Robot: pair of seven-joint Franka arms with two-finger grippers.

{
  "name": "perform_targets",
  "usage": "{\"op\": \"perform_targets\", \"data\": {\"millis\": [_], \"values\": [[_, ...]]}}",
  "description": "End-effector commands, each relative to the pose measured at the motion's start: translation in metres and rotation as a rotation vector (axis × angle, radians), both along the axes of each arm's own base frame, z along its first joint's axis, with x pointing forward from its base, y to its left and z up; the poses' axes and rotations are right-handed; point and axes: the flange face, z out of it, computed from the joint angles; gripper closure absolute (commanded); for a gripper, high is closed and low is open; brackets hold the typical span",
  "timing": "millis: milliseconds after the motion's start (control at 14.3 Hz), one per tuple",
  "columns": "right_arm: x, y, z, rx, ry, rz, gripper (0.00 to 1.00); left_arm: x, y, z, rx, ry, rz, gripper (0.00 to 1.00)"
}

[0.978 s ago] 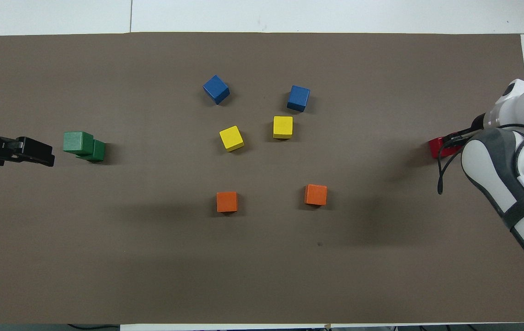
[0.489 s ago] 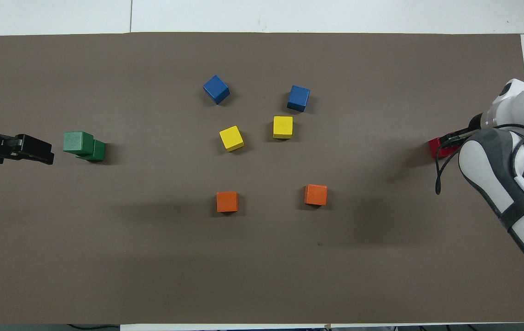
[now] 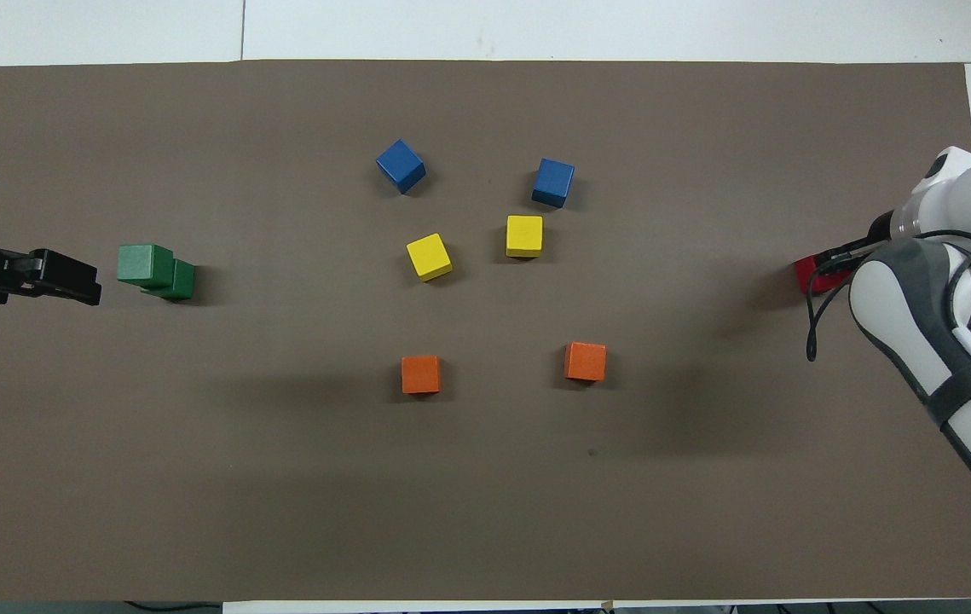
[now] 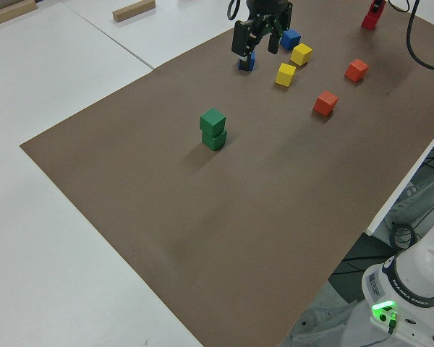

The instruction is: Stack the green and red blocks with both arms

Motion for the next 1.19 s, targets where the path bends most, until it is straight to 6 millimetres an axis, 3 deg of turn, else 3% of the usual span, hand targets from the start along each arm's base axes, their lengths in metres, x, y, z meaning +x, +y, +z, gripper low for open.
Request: {"op": "perform_targets", "data": {"millis": [0, 419, 698, 1117], "values": [[-0.005, 0.002, -0.003, -0.001, -0.004, -0.010, 0.02, 0.002, -0.001, 0.003, -0.003, 0.001, 0.003, 0.00], [0.003, -0.001, 0.006, -0.002, -0.025, -0.014, 0.00, 0.002, -0.001, 0.004, -0.003, -0.001, 0.003, 0.00], [0.018, 0.013, 0.044, -0.006, -0.083, -0.012, 0.00, 0.002, 0.002, 0.003, -0.003, 0.001, 0.008, 0.00], [0.002, 0.034, 0.125, -0.009, -0.068, -0.016, 0.00, 0.002, 0.003, 0.003, -0.003, 0.001, 0.011, 0.00]]}}
